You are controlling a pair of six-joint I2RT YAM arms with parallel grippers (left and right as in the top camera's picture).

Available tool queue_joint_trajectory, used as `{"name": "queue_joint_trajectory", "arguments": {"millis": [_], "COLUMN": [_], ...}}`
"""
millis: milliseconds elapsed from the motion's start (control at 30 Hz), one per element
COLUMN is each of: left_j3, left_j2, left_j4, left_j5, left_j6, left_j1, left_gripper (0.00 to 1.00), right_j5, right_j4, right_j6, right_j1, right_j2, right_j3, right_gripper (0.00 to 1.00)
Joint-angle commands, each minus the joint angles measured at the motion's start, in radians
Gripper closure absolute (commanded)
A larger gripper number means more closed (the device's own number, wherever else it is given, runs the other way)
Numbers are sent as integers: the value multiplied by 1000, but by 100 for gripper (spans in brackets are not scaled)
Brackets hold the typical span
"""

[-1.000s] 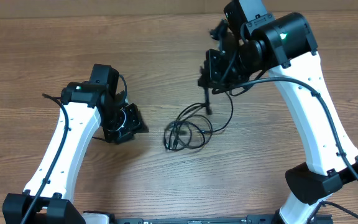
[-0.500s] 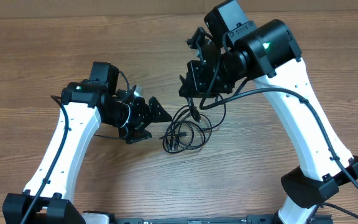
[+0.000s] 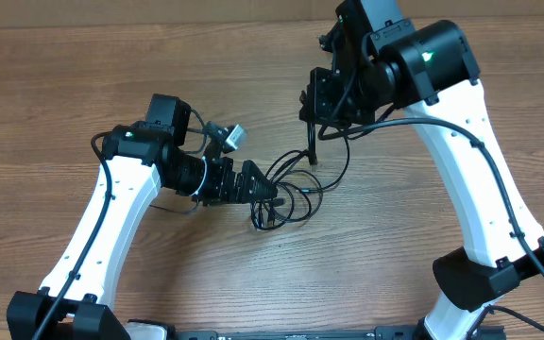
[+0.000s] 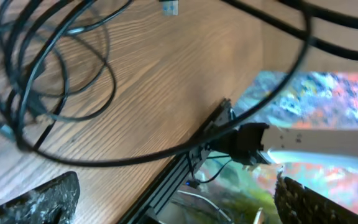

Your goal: Untangle cables

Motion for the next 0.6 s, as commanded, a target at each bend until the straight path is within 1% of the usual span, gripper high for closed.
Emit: {"name": "queue_joint_trajectory", "arguments": {"millis": [0, 133, 200, 233, 267, 367, 433, 467, 533, 567], "left_j3": [-6, -6, -6, -6, -6, -6, -6, -6, -6, -6], "left_j2": [6, 6, 6, 6, 6, 6, 6, 6, 6, 6], "left_j4": [26, 78, 98, 108, 108, 108, 114, 119, 133, 140], "left_j5": [68, 38, -9, -71, -99, -115, -106, -109, -113, -113], "left_j6": [104, 103, 103, 102, 102, 103, 104, 104, 104, 103], "left_j1": [-8, -8, -8, -8, -9, -18, -54, -73, -107, -120], "left_gripper": [0, 0, 0, 0, 0, 0, 8, 14, 42, 54], "right_j5": [-97, -105, -105, -105, -105, -105, -105, -105, -105, -105], "right_j4": [2, 2, 3, 3, 2, 3, 4, 5, 10, 14], "right_j6": [3, 1, 1, 1, 2, 2, 2, 2, 2, 2], "right_j1": [21, 53, 67, 75, 76, 76, 77, 77, 77, 77], "right_j2": [-28, -28, -28, -28, -28, -28, -27, -27, -27, -27], "right_j3": [19, 18, 18, 18, 18, 18, 18, 18, 18, 18], "right_gripper": [96, 96, 96, 96, 96, 96, 96, 96, 96, 96]}}
